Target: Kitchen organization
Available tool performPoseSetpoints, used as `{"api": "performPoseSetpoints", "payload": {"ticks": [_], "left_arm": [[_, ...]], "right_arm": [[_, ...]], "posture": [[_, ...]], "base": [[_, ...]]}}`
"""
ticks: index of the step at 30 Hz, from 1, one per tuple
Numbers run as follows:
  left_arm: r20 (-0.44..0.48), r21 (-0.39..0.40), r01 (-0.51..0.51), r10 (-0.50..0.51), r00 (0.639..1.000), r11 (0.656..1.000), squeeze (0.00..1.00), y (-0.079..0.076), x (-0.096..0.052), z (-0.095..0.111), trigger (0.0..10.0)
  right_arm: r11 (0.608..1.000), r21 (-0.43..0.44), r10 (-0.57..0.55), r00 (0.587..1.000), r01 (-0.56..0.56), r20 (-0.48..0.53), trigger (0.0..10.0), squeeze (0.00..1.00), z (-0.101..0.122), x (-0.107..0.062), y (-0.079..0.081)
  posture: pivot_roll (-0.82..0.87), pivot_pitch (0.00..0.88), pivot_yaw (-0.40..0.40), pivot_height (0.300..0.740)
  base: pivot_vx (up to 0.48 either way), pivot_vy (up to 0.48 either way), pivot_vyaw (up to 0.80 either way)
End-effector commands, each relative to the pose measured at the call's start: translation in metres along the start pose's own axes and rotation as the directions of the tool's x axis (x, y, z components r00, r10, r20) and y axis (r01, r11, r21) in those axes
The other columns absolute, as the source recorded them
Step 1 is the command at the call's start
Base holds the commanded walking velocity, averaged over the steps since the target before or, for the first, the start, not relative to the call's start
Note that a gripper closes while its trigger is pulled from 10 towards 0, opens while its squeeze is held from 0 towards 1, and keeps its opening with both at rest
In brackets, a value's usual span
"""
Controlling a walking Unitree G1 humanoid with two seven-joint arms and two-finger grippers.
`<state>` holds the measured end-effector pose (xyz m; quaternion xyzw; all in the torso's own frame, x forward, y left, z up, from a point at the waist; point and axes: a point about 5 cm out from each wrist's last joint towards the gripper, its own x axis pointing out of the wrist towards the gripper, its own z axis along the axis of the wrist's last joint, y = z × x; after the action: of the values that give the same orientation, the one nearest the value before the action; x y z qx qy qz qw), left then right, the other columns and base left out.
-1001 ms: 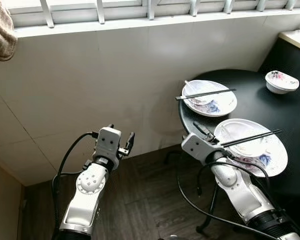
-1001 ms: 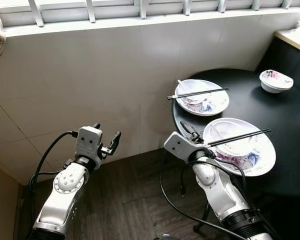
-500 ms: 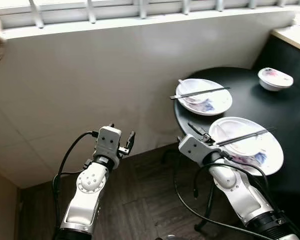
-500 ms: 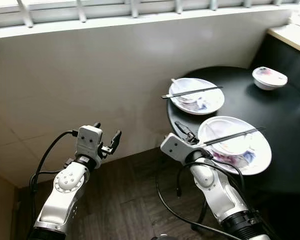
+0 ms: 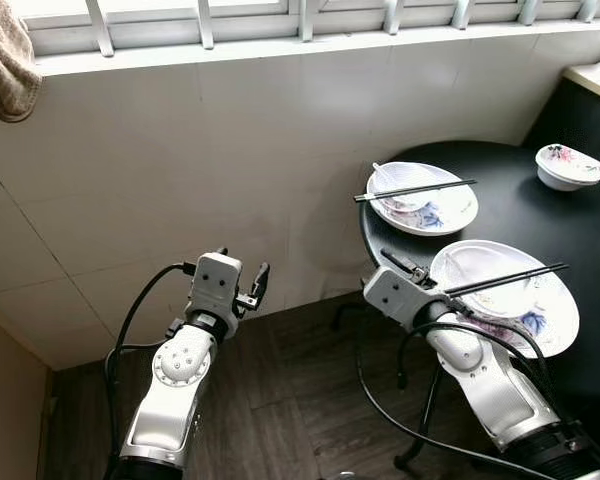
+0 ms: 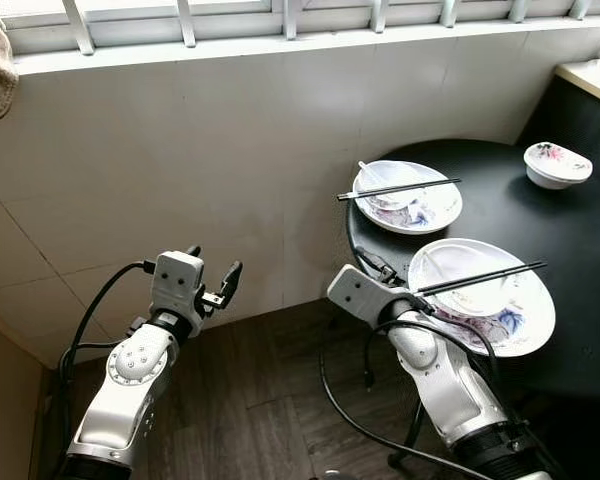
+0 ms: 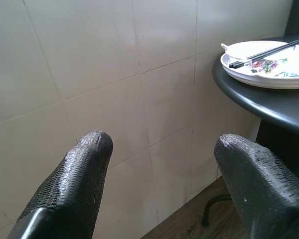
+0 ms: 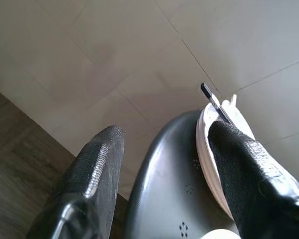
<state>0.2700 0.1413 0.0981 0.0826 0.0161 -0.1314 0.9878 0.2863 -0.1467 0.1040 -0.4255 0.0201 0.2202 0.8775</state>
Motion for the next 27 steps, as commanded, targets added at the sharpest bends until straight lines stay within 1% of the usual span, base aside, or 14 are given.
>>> {"api": "performPoseSetpoints", "payload": {"ticks": [1,7,10,12,13,14,16,21,27], "left_arm": [[-0.007,-0.004,0.014,-0.014,1.000,1.000,0.00,-0.001,0.002,0.000,10.0],[-0.010,-0.003,0.018,-0.018,1.000,1.000,0.00,0.000,0.003,-0.001,10.0],[-0.011,-0.003,0.020,-0.020,1.000,1.000,0.00,0.000,0.003,-0.001,10.0],[-0.012,-0.002,0.022,-0.022,1.000,1.000,0.00,0.001,0.003,-0.001,10.0],[-0.012,-0.001,0.022,-0.022,1.000,1.000,0.00,0.001,0.004,-0.001,10.0],[-0.013,-0.002,0.022,-0.022,1.000,1.000,0.00,0.001,0.004,-0.001,10.0],[-0.013,-0.003,0.022,-0.022,1.000,1.000,0.00,0.001,0.004,-0.001,10.0],[-0.014,-0.004,0.025,-0.025,1.000,1.000,0.00,0.001,0.005,-0.002,10.0],[-0.015,-0.005,0.027,-0.027,1.000,1.000,0.00,0.001,0.006,-0.003,10.0]], "right_arm": [[1.000,-0.023,0.006,1.000,-0.006,-0.017,10.0,0.00,-0.001,-0.003,-0.003],[0.998,0.014,0.055,0.995,-0.054,-0.085,10.0,0.00,-0.005,-0.008,0.001],[0.999,0.005,0.052,0.992,-0.052,-0.114,10.0,0.00,-0.006,-0.009,-0.001],[0.998,-0.016,0.053,0.987,-0.056,-0.149,10.0,0.00,-0.007,-0.013,-0.004],[0.999,0.015,0.053,0.987,-0.052,-0.149,10.0,0.00,-0.005,-0.013,-0.005],[0.999,0.014,0.047,0.988,-0.045,-0.149,10.0,0.00,-0.003,-0.013,-0.006],[0.998,0.053,0.041,0.987,-0.033,-0.158,10.0,0.00,0.000,-0.015,-0.007],[0.997,0.062,0.051,0.981,-0.040,-0.189,10.0,0.00,-0.005,-0.017,-0.004],[0.995,0.082,0.068,0.976,-0.052,-0.205,10.0,0.00,-0.006,-0.018,-0.003]], "posture": [[-0.07,0.000,-0.037,0.740],[-0.07,0.000,-0.032,0.740],[-0.08,0.000,-0.031,0.740],[-0.07,0.000,-0.031,0.740],[-0.08,0.000,-0.031,0.740],[-0.08,0.000,-0.031,0.740],[-0.08,0.000,-0.031,0.740],[-0.08,0.000,-0.027,0.740],[-0.08,0.000,-0.028,0.740]], "base": [[0.000,0.000,0.00],[0.000,0.000,0.00],[0.000,0.000,0.00],[0.000,0.000,0.00],[0.000,0.000,0.00],[0.000,0.000,0.00],[0.000,0.000,0.00],[0.000,0.000,0.00],[0.000,0.000,0.00]]}}
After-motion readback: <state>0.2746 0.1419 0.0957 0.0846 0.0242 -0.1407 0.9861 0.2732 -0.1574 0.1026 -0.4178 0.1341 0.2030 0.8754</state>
